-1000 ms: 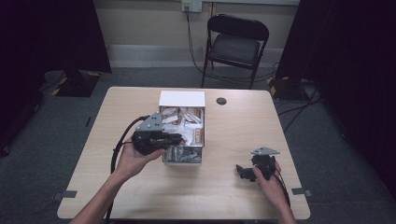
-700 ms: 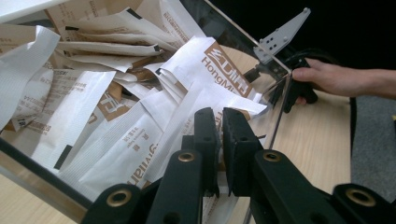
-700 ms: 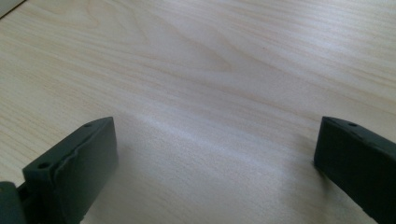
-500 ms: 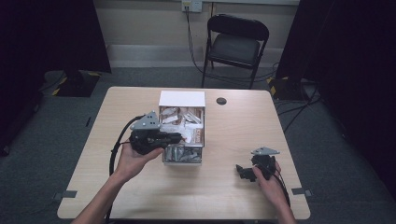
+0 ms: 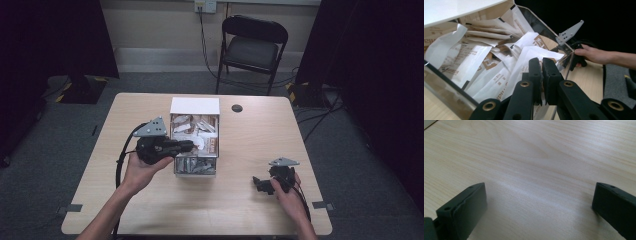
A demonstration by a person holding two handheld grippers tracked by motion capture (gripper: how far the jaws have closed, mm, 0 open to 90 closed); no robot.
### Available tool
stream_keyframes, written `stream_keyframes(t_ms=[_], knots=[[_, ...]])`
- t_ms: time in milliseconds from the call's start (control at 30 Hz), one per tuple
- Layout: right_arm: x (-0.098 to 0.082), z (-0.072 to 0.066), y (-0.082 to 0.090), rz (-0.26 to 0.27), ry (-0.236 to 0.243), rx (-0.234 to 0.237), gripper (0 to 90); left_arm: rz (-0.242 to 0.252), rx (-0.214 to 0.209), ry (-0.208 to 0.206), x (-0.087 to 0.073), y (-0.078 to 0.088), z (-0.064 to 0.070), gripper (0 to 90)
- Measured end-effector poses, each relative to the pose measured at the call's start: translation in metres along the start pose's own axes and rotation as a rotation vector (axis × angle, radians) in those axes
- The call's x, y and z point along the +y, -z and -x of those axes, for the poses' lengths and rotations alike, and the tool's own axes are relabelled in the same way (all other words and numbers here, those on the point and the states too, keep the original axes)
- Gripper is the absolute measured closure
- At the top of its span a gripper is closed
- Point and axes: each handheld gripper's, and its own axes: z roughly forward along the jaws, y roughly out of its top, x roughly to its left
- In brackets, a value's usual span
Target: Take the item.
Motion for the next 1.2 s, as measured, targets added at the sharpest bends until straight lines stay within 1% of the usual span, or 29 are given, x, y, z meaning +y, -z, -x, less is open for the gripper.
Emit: stream_keyframes(t_ms=[67,133,233,467,533,633,700,800,900,1000,1100,1200], knots=[[0.000,0.000,0.000,0.000,0.000,0.000,0.0,-0.002,0.003,-0.008,0.001,0.000,0.001,86.2],[0.000,0.000,0.000,0.000,0.000,0.000,0.0,0.007,-0.001,-0.012,0.002,0.001,0.002,86.2],[0.000,0.000,0.000,0.000,0.000,0.000,0.0,0.016,-0.003,-0.007,0.002,0.003,0.002,86.2],[0.000,0.000,0.000,0.000,0.000,0.000,0.0,0.037,-0.001,-0.013,0.006,0.010,0.003,86.4],[0.000,0.000,0.000,0.000,0.000,0.000,0.0,0.046,0.001,-0.022,0.008,0.013,0.004,86.4],[0.000,0.000,0.000,0.000,0.000,0.000,0.0,0.046,0.018,-0.037,0.009,0.016,0.006,86.4],[0.000,0.000,0.000,0.000,0.000,0.000,0.0,0.054,0.011,-0.028,0.009,0.017,0.006,86.5],[0.000,0.000,0.000,0.000,0.000,0.000,0.0,0.063,0.014,-0.027,0.010,0.021,0.006,86.5],[0.000,0.000,0.000,0.000,0.000,0.000,0.0,0.071,0.023,-0.044,0.012,0.026,0.009,86.6],[0.000,0.000,0.000,0.000,0.000,0.000,0.0,0.086,0.023,-0.052,0.015,0.032,0.011,86.6],[0.000,0.000,0.000,0.000,0.000,0.000,0.0,0.097,0.010,-0.043,0.017,0.035,0.011,86.9],[0.000,0.000,0.000,0.000,0.000,0.000,0.0,0.097,0.011,-0.054,0.019,0.039,0.014,86.9]])
